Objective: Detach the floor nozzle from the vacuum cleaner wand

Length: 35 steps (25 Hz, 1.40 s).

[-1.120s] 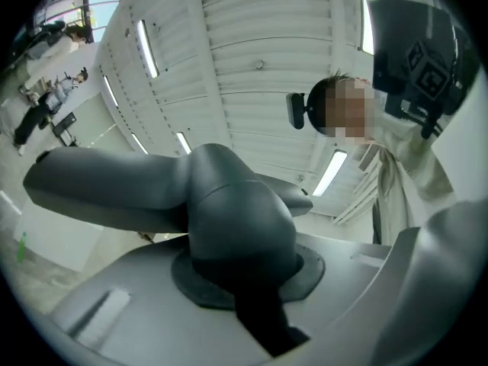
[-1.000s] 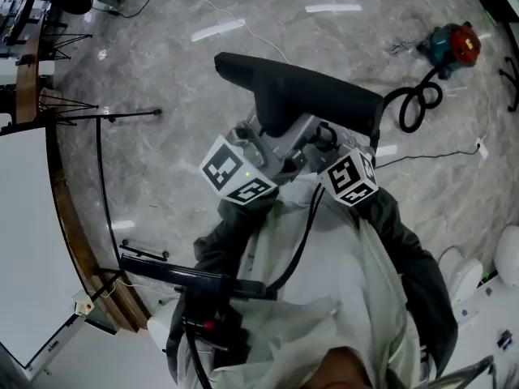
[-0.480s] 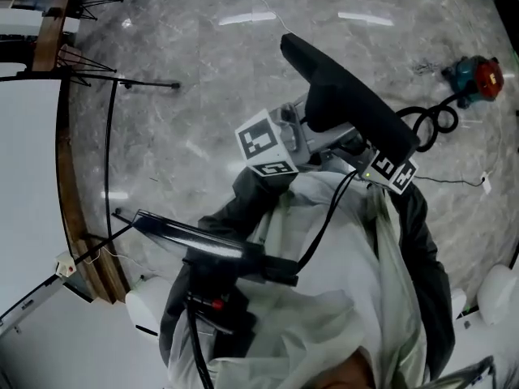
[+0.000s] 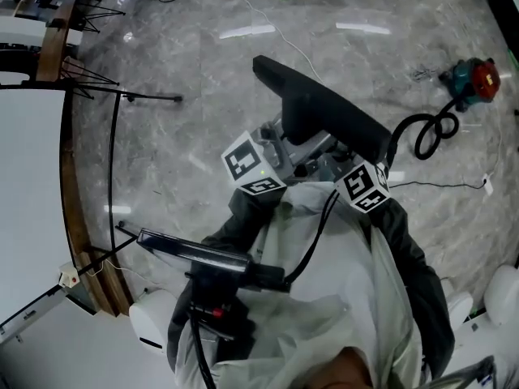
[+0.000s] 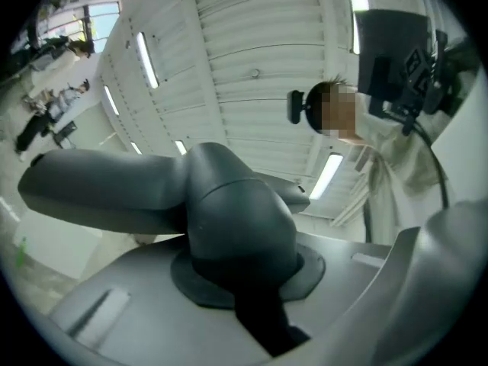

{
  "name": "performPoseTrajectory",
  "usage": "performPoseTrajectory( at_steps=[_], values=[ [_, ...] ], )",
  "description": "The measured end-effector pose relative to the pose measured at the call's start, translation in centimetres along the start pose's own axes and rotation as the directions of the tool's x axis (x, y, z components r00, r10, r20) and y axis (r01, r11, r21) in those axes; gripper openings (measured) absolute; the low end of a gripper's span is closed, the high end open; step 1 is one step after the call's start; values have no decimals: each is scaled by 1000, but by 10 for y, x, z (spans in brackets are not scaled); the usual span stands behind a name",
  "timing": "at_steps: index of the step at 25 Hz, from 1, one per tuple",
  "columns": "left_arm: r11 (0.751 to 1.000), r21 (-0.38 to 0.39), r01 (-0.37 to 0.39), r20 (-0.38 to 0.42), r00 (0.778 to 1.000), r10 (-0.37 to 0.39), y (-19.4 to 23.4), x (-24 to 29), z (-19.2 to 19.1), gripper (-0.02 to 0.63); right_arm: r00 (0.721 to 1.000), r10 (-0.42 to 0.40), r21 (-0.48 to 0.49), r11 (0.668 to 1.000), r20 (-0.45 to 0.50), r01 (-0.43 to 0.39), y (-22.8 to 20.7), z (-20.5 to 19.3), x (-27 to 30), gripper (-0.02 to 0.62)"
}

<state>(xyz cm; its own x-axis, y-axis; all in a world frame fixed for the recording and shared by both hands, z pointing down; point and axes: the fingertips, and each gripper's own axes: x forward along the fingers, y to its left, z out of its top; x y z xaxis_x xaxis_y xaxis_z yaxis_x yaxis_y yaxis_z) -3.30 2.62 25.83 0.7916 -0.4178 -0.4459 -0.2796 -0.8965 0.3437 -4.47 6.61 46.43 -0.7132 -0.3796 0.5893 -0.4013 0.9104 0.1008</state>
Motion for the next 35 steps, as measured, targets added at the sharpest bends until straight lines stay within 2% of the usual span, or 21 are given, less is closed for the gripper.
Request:
performPoseTrajectory(
  at_steps=[1,3,5,6,8,10,11,13,14,16,18,20,22,24,26,27,29,31,33,35],
  values=[
    [997,14,82,6,997,-82,-12,-1,2,74,995,99,-5,995,10,-99,10,-1,-2,40],
    [978,33,204,12,979,-204,-31,0,3,74,953,302,-1,953,20,-302,27,-3,-11,40],
    [977,15,213,15,977,-214,-32,6,-2,74,909,416,20,909,24,-416,33,-4,-19,41],
    [983,-3,183,16,983,-183,-27,9,-4,74,906,422,35,905,26,-423,32,-5,-21,41],
    [993,-30,116,13,993,-115,-15,13,-8,71,941,337,63,939,30,-339,24,-6,-19,40],
    [998,-38,54,-6,999,-54,-8,15,-10,67,985,169,81,982,27,-171,11,-6,-14,40],
    [999,-39,10,-20,1000,-11,-4,16,-11,67,998,66,89,994,19,-67,4,-7,-12,40],
    [995,-45,-91,-45,995,89,8,17,-13,67,992,-127,99,987,-12,128,-12,-12,-10,40],
    [991,-49,-123,-51,991,121,12,17,-14,67,982,-187,95,977,-26,189,-17,-13,-11,40],
    [993,-46,-110,-48,993,108,11,17,-14,69,976,-213,74,974,-32,215,-19,-11,-12,40],
    [1000,-24,-17,-37,999,16,-1,19,-12,72,990,-140,51,989,-4,140,-14,-9,-13,41],
    [993,6,120,-30,992,-120,-19,22,-13,74,1000,0,35,999,25,-1,-5,-11,-16,41],
    [965,20,263,-38,964,-262,-38,23,-16,74,987,156,36,987,29,-157,7,-15,-20,42],
    [945,2,327,-55,944,-327,-44,22,-22,77,959,282,48,958,22,-283,17,-17,-22,45],
    [962,-29,273,-41,961,-274,-32,21,-23,77,941,338,69,939,16,-338,21,-18,-22,46],
    [975,-43,219,-32,975,-221,-23,20,-23,77,946,324,81,942,16,-325,20,-19,-20,46],
    [991,-57,122,-33,992,-124,-8,20,-24,71,978,209,103,972,20,-210,11,-19,-14,44],
    [998,-57,26,-57,998,-29,4,19,-26,71,999,43,120,992,13,-44,-2,-20,-7,43],
    [994,-62,-88,-86,993,83,19,17,-29,71,995,-96,130,987,-19,97,-12,-24,-2,41],
    [980,-79,-183,-106,979,174,31,12,-30,71,985,-164,128,977,-45,169,-15,-24,2,41]
  ],
)
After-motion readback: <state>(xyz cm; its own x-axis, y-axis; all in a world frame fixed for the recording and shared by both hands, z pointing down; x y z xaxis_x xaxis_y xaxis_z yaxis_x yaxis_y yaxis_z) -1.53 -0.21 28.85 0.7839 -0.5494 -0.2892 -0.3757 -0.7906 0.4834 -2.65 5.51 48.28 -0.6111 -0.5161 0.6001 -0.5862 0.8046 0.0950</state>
